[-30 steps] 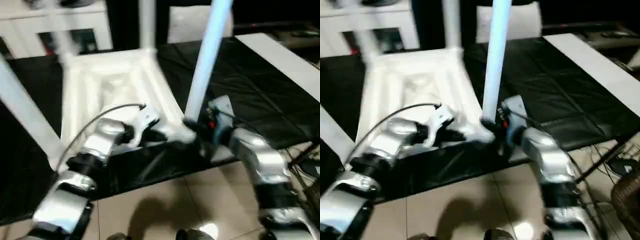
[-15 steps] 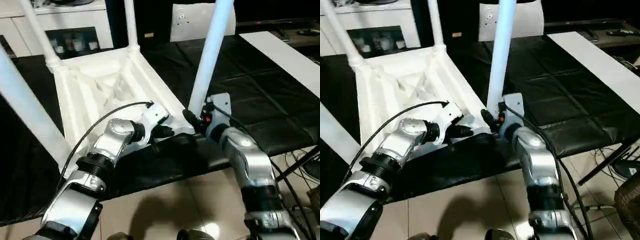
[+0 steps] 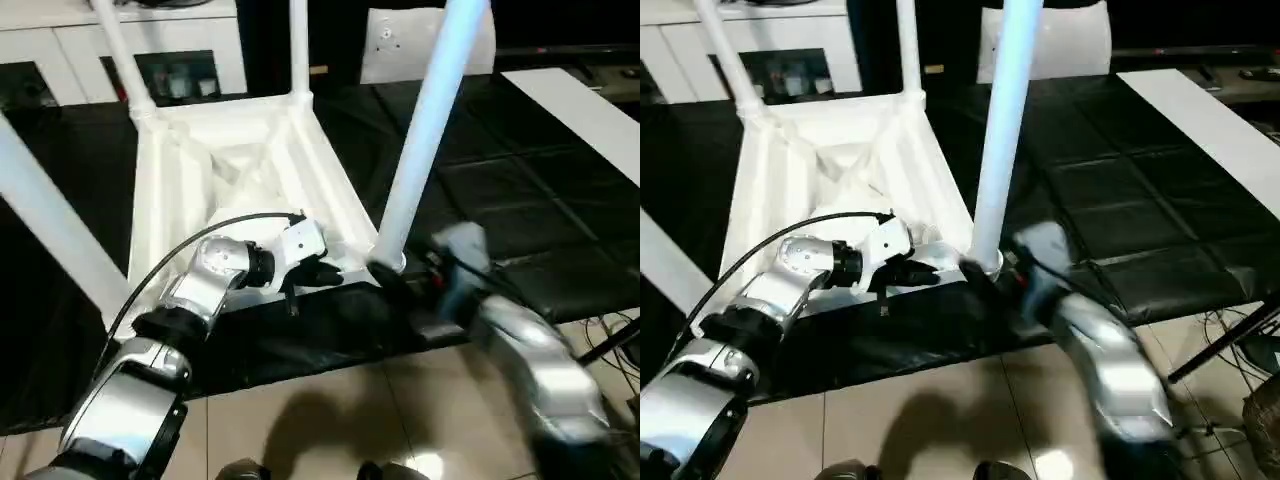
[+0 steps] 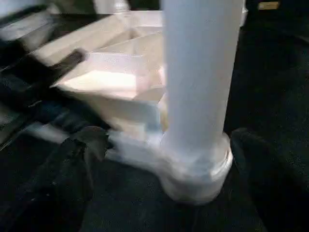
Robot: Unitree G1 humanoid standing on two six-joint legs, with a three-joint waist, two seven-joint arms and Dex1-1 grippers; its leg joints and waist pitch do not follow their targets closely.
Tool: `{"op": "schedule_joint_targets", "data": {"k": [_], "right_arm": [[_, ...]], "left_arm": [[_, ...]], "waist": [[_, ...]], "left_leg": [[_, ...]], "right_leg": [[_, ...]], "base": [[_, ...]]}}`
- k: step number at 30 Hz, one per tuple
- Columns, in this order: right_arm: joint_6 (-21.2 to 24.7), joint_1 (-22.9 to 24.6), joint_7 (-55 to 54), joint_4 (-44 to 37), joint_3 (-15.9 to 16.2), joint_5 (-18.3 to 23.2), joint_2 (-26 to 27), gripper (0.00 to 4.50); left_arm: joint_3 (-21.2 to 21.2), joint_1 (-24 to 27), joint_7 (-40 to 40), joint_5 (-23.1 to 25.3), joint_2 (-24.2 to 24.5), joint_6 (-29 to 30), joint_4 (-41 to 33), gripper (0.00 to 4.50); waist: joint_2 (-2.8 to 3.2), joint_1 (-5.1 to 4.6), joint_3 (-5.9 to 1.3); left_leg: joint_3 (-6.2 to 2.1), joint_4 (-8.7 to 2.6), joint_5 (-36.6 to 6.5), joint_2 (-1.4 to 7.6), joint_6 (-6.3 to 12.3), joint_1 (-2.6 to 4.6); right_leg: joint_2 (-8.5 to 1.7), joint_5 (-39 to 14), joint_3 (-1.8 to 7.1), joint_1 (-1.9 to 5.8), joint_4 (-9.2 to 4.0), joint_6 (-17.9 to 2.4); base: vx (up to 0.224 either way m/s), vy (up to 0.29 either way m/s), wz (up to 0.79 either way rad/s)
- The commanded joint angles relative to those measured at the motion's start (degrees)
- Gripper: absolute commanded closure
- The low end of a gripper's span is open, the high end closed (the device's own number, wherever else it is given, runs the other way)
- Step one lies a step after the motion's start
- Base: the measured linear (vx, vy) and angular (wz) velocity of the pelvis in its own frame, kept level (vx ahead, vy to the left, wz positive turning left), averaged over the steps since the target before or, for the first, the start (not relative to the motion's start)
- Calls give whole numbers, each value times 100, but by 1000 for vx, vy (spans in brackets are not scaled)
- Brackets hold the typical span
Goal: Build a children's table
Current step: Rotate leg to tighten
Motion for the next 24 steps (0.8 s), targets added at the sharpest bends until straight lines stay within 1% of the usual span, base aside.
{"op": "schedule_joint_targets", "data": {"k": [1, 2, 3, 4, 5, 6, 7, 8, 9, 10, 12, 13, 14, 15, 16, 17, 18, 19, 20, 21, 22, 23, 24], "right_arm": [[98, 251, 260, -490, -40, 240, -76, 3], [108, 290, 284, -544, -33, 269, -84, 3], [140, 388, 345, -684, -14, 351, -103, 0], [183, 449, 360, -791, -20, 428, -87, 0], [225, 504, 366, -905, -11, 519, -67, 0], [250, 548, 398, -1026, 13, 619, -46, 0], [266, 562, 414, -1124, 31, 712, -6, 0], [262, 546, 378, -1204, 54, 794, 70, 0], [251, 548, 341, -1269, 74, 873, 92, 0], [182, 482, 261, -1289, 99, 900, 168, 0], [249, 203, 89, -1297, 152, 1018, 428, 0], [320, 107, 38, -1276, 176, 1034, 496, 0], [320, 107, 38, -1276, 176, 1034, 496, 0], [376, -13, -36, -1227, 224, 1005, 563, 0], [370, -222, -160, -1091, 301, 937, 673, 0], [363, -320, -225, -1028, 321, 920, 733, 0], [325, -427, -319, -931, 290, 888, 808, 0], [311, -465, -362, -899, 281, 883, 832, 0], [330, -627, -515, -759, 226, 913, 924, 0], [335, -644, -530, -744, 219, 919, 933, 0], [371, -710, -589, -660, 206, 925, 944, 0], [394, -752, -630, -605, 200, 925, 950, 0], [399, -779, -642, -566, 205, 909, 937, 0]], "left_arm": [[368, -114, -65, -451, -35, -233, -259, 450], [383, -96, -75, -477, -37, -222, -281, 450], [420, -48, -94, -541, -39, -197, -339, 423], [433, -12, -64, -555, -35, -176, -390, 407], [447, 32, -97, -589, -29, -140, -444, 396], [480, 91, -119, -649, -33, -66, -526, 393], [513, 149, -99, -694, -37, -10, -609, 372], [564, 228, -77, -760, -40, 93, -725, 372], [599, 259, -58, -799, -45, 118, -749, 360], [669, 349, 15, -878, -57, 228, -901, 353], [845, 720, 318, -1047, -63, 670, -1543, 339], [883, 864, 428, -1072, -63, 831, -1769, 327], [883, 864, 428, -1072, -63, 831, -1769, 316], [931, 1080, 559, -1118, -68, 1050, -2099, 310], [1033, 1482, 765, -1272, -95, 1432, -2692, 305], [1091, 1673, 863, -1359, -116, 1608, -2971, 296], [1129, 1854, 925, -1435, -140, 1738, -3211, 285], [1139, 1925, 950, -1469, -145, 1795, -3312, 276], [1201, 2314, 1107, -1649, -215, 2043, -3818, 272], [1208, 2359, 1126, -1670, -224, 2071, -3876, 270], [1192, 2623, 1193, -1735, -249, 2182, -4220, 270], [1176, 2809, 1239, -1776, -263, 2260, -4466, 264], [1157, 2987, 1282, -1805, -272, 2329, -4691, 249]], "waist": [[-85, 11, -473], [-83, 2, -472], [-90, -2, -462], [-89, -9, -457], [-64, -6, -455], [-60, 5, -473], [-60, -9, -463], [-60, -9, -463], [-47, -24, -460], [-37, -25, -456], [-22, -44, -462], [-22, -77, -448], [-22, -77, -448], [-31, -86, -451], [-1, -80, -447], [-1, -97, -453], [-6, -112, -432], [-1, -135, -427], [12, -129, -419], [4, -146, -422], [28, -131, -408], [33, -144, -392], [41, -140, -381]], "left_leg": [[-101, -370, -847, 303, 448, -19], [-106, -370, -852, 297, 437, -31], [-97, -366, -894, 284, 430, -22], [-103, -364, -910, 284, 423, -24], [-101, -362, -930, 286, 413, -10], [-107, -370, -910, 326, 388, 17], [-115, -379, -915, 340, 396, 5], [-115, -379, -915, 340, 396, 5], [-122, -395, -1052, 352, 368, 16], [-120, -398, -1100, 349, 329, 29], [-134, -407, -1136, 373, 235, 23], [-126, -408, -1165, 355, 224, 17], [-126, -408, -1165, 355, 224, 17], [-119, -398, -1152, 341, 204, 26], [-134, -408, -1123, 368, 171, 17], [-145, -420, -1145, 395, 131, 10], [-118, -409, -1195, 355, 149, 25], [-116, -412, -1180, 341, 157, 3], [-130, -424, -1192, 372, 139, 8], [-126, -421, -1211, 372, 125, 4], [-112, -413, -1274, 362, 124, 45], [-125, -433, -1305, 375, 111, 22], [-114, -438, -1374, 357, 113, 30]], "right_leg": [[-446, -1855, 379, 409, -463, -697], [-450, -1951, 369, 412, -470, -674], [-444, -2206, 356, 394, -521, -586], [-445, -2377, 352, 389, -538, -530], [-447, -2447, 346, 370, -549, -528], [-463, -2336, 361, 364, -537, -613], [-432, -2121, 362, 345, -499, -703], [-432, -2121, 362, 345, -499, -703], [-433, -2050, 359, 346, -493, -746], [-438, -2078, 363, 342, -494, -758], [-460, -2058, 372, 356, -451, -830], [-435, -2135, 365, 339, -473, -820], [-435, -2135, 365, 339, -473, -820], [-431, -2202, 374, 344, -481, -770], [-448, -2138, 383, 341, -458, -797], [-461, -2071, 384, 349, -423, -858], [-424, -2145, 378, 310, -478, -827], [-413, -2123, 387, 320, -474, -830], [-429, -2059, 394, 313, -454, -874], [-422, -2052, 393, 318, -445, -870], [-405, -2110, 399, 284, -469, -825], [-409, -2109, 403, 299, -460, -829], [-385, -2202, 396, 285, -494, -756]], "base": [[0, 0, 0], [0, 0, 0], [0, 0, 0], [0, 0, 0], [0, 0, 0], [0, 0, 0], [0, 0, 0], [0, 0, 0], [0, 0, 0], [0, 0, 0], [0, 0, 0], [0, 0, 0], [0, 0, 0], [0, 0, 0], [0, 0, 0], [0, 0, 0], [0, 0, 0], [0, 0, 0], [0, 0, 0], [0, 0, 0], [0, 0, 0], [0, 0, 0], [0, 0, 0]]}}
